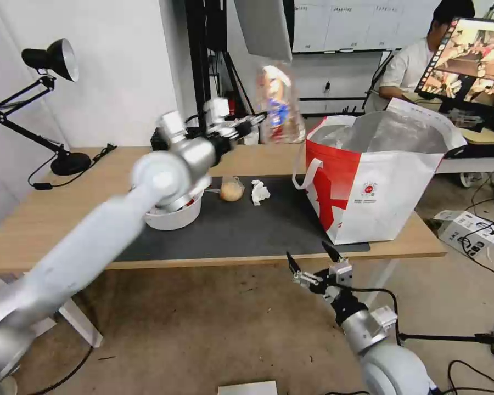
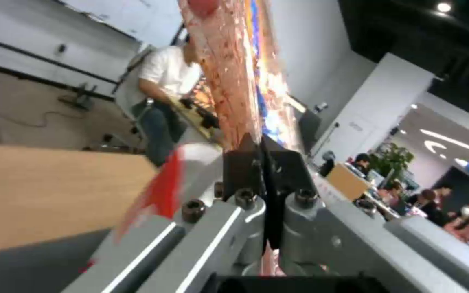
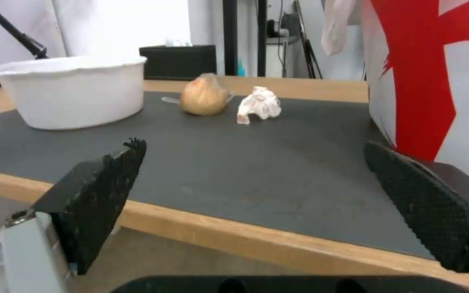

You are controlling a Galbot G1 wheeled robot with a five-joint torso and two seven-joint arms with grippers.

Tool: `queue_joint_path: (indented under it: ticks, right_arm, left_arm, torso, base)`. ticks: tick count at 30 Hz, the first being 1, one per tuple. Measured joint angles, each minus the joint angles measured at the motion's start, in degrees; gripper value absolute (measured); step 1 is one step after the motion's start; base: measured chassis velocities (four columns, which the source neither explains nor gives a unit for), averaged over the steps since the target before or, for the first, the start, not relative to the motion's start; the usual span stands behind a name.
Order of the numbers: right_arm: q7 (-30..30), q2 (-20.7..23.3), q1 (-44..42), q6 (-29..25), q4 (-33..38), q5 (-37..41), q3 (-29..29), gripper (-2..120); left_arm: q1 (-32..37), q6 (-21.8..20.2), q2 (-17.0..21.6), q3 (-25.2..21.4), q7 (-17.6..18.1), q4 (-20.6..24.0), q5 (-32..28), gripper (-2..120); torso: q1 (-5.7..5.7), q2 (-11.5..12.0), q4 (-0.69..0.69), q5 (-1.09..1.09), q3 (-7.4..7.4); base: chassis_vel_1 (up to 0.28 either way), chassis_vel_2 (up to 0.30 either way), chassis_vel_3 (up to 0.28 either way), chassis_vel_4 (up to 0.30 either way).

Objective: Pick up the trash from the table and place it into the takeout bag.

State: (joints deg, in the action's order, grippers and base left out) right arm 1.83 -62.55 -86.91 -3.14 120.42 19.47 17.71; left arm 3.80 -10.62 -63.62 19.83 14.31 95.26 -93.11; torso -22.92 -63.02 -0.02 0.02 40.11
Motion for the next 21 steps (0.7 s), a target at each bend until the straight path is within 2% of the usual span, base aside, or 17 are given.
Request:
queue_joint_path:
  ticks: [1,4,5,7,8,10,11,13,14,16,21]
  right_arm:
    - [0.0,0.0,0.0,0.0,0.0,0.0,0.0,100]
    - [0.05,-0.27,0.0,0.07,0.01,-0.95,-0.24,100]
    - [0.05,-0.27,0.0,0.07,0.01,-0.95,-0.24,100]
    - [0.05,-0.34,-0.17,0.12,0.02,-1.17,-0.35,100]
    - [0.05,-0.34,-0.17,0.12,0.02,-1.17,-0.35,100]
    - [0.05,-0.51,-0.43,0.15,-0.02,-1.27,-0.37,100]
    - [0.05,-0.51,-0.43,0.15,-0.02,-1.27,-0.37,100]
    - [0.05,-0.71,-0.7,0.18,-0.1,-1.36,-0.43,100]
    - [0.05,-0.76,-0.81,0.19,-0.12,-1.4,-0.47,100]
    - [0.05,-0.79,-0.91,0.19,-0.12,-1.43,-0.5,100]
    - [0.05,-0.67,-1.2,0.19,-0.05,-1.44,-0.45,100]
  left_arm:
    - [0.0,0.0,0.0,0.0,0.0,0.0,0.0,0]
    - [-4.74,1.08,-7.64,3.7,1.53,-6.46,2.64,0]
    - [-4.74,1.08,-7.64,3.7,1.53,-6.46,2.64,0]
    - [-6.94,1.63,-12.77,6.19,2.51,-11.1,6.87,0]
    - [-6.94,1.63,-12.77,6.19,2.51,-11.1,6.87,0]
    - [-8.39,2.35,-16.87,9.58,2.95,-16.18,13.64,0]
    - [-8.39,2.35,-16.87,9.58,2.95,-16.18,13.64,0]
    - [-9.12,3.38,-20.08,13.03,3.1,-20.98,22.01,0]
    - [-9.22,3.77,-21.0,14.19,2.99,-22.49,24.89,0]
    - [-9.23,3.96,-21.6,14.96,2.75,-23.25,26.56,0]
    - [-8.75,3.93,-22.04,16.34,2.15,-22.68,27.1,0]
  torso:
    - [0.0,0.0,0.0,0.0,0.0]
    - [0.0,0.0,0.02,0.0,0.0]
    - [0.0,0.0,0.02,0.0,0.0]
    - [0.0,0.0,0.0,0.01,0.0]
    - [0.0,0.0,0.0,0.01,0.0]
    - [0.0,0.0,0.0,0.01,0.0]
    - [0.0,0.0,0.0,0.01,0.0]
    - [0.0,0.0,0.0,0.0,0.0]
    - [-0.01,0.0,0.0,0.0,0.0]
    - [-0.01,0.0,0.0,0.0,0.01]
    - [0.0,0.0,0.01,-0.02,0.0]
  base:
    - [0.0,0.0,0.0,0.0]
    - [0.0,0.0,0.0,0.0]
    - [0.0,0.0,0.0,0.0]
    - [0.0,0.0,0.0,0.0]
    - [0.0,0.0,0.0,0.0]
    - [0.0,0.0,0.0,0.0]
    - [0.0,0.0,0.0,0.0]
    - [0.0,0.0,0.0,0.0]
    - [0.0,0.0,0.0,0.0]
    - [0.0,0.0,0.0,0.0]
    - [0.0,0.0,0.0,0.0]
